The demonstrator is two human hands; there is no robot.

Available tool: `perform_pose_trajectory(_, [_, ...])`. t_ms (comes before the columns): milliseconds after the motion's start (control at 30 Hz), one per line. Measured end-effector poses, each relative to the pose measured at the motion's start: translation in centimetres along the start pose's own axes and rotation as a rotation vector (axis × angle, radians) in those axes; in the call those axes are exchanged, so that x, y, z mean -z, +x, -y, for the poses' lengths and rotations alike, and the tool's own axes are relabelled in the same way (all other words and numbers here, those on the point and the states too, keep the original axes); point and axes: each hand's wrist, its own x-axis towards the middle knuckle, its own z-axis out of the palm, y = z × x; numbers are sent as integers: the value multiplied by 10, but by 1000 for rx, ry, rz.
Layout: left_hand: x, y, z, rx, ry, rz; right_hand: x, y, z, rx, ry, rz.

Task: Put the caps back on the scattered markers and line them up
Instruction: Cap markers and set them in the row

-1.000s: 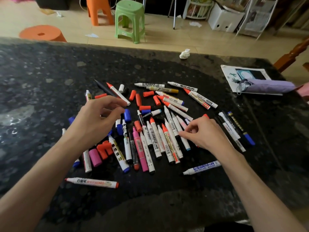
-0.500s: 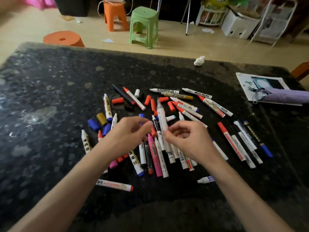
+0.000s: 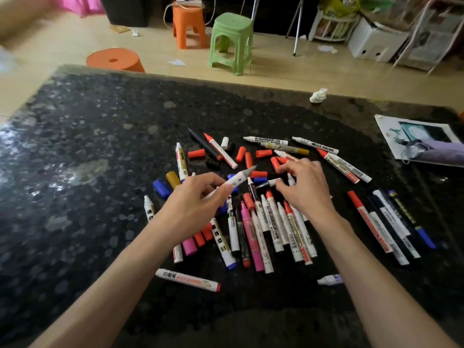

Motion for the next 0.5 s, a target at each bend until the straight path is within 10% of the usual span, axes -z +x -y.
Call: perform_pose_trajectory(500, [11, 1, 9, -29, -10, -16, 9, 1, -3, 7, 7, 9])
